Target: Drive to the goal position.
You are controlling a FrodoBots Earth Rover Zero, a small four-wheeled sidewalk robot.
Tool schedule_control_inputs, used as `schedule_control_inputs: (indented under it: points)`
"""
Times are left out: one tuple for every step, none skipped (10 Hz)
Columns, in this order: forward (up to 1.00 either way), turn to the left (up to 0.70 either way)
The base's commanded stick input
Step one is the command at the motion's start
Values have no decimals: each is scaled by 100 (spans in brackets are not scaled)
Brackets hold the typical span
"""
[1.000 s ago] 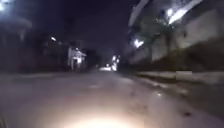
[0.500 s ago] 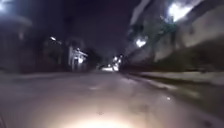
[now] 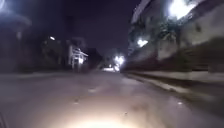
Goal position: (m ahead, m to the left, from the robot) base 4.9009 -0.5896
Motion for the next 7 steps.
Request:
schedule_control_inputs:
  points:
    - [70,0]
    - [70,0]
    - [70,0]
    - [70,0]
    - [70,0]
    - [70,0]
    - [70,0]
